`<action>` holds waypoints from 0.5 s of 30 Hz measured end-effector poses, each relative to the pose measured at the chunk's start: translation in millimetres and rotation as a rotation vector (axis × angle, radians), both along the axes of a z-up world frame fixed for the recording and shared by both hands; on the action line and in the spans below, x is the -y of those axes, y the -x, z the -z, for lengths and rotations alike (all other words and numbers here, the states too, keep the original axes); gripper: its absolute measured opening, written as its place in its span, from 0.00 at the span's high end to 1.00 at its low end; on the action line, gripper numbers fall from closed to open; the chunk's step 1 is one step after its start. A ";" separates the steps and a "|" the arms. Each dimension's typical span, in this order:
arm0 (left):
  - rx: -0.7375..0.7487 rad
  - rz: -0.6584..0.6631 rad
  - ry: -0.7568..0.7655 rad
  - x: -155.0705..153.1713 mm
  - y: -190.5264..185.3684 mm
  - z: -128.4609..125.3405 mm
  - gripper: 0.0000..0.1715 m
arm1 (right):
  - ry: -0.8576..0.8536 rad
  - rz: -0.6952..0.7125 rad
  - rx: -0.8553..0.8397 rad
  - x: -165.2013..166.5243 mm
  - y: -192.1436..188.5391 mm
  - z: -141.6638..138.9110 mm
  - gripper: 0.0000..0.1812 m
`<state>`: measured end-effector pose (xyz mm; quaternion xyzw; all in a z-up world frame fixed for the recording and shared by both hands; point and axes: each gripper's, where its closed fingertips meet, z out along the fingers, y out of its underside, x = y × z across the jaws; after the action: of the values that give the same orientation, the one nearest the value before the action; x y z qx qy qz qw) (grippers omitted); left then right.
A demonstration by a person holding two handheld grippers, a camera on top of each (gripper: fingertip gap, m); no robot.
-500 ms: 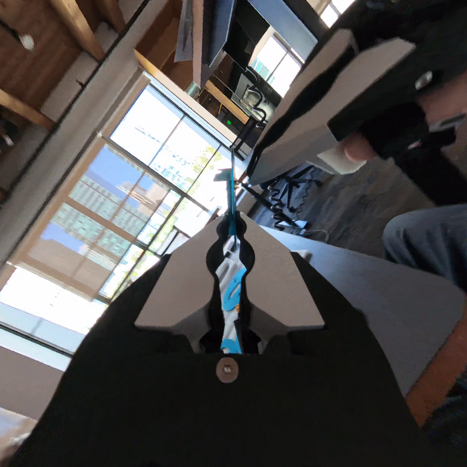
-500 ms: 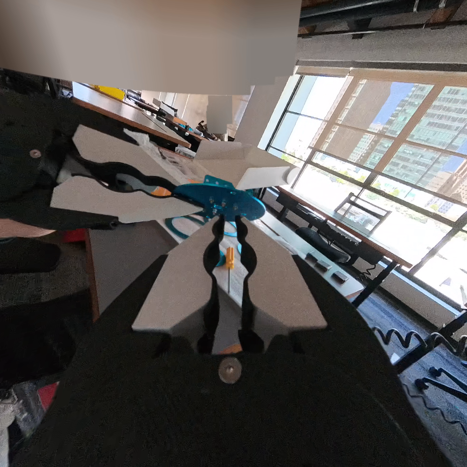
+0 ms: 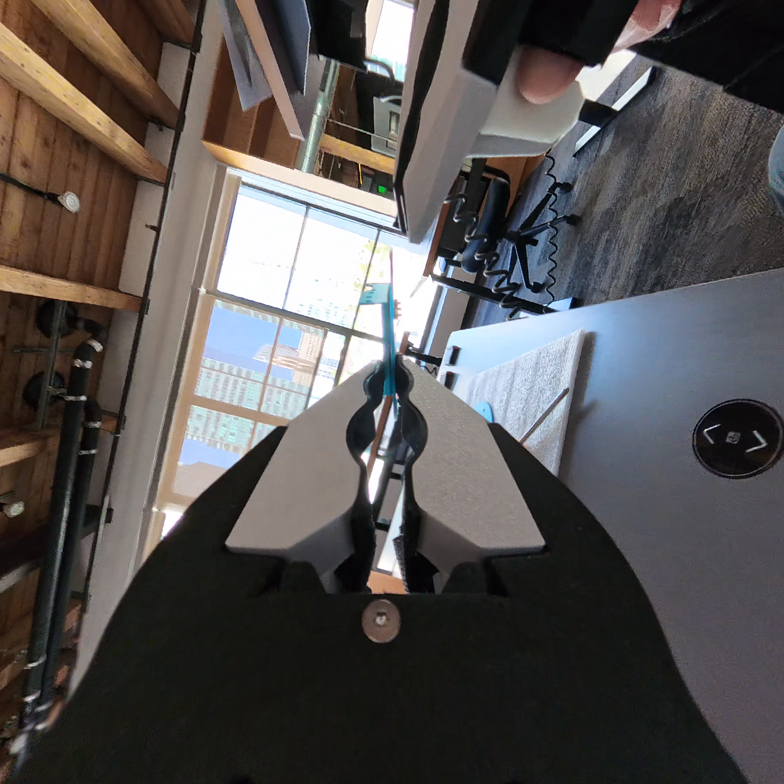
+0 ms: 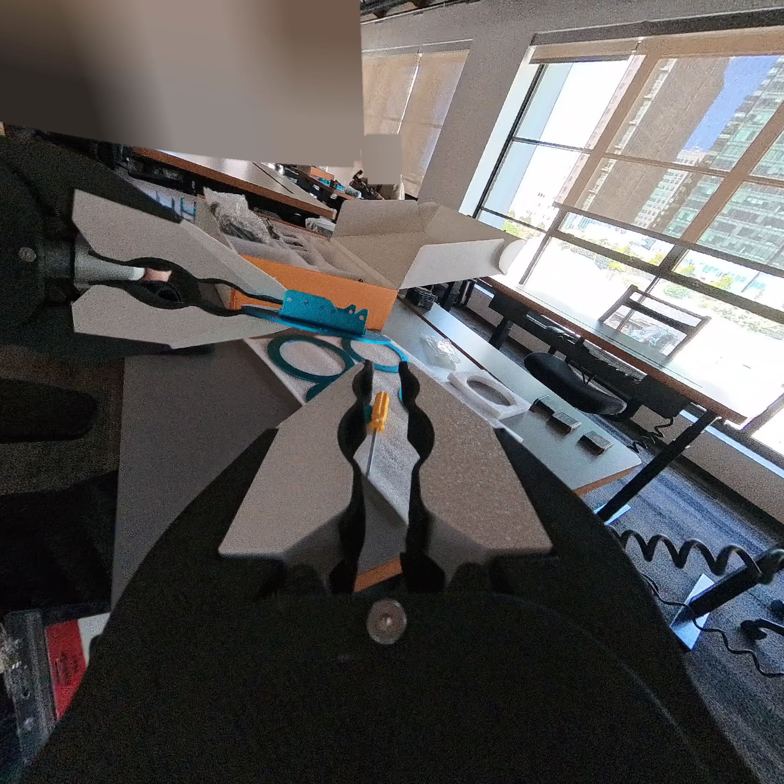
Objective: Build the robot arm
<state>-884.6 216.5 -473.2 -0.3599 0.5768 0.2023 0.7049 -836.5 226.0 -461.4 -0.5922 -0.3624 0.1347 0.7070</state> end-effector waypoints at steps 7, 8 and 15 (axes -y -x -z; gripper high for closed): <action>0.453 0.072 0.624 -68.6 39.2 7.0 0.98 | -0.036 0.012 0.013 -48.9 -1.5 2.4 0.95; 0.522 0.093 0.703 -78.8 46.7 6.4 0.98 | -0.023 -0.005 -0.002 -56.0 1.8 0.8 0.94; 0.819 0.286 1.147 -122.5 87.2 -9.6 0.98 | 0.141 -0.086 -0.001 -104.6 45.4 3.3 1.00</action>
<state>-971.8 339.0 -463.6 -0.6413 0.3230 -0.3781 0.5843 -881.9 330.5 -464.7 -0.6244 -0.3769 0.1905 0.6571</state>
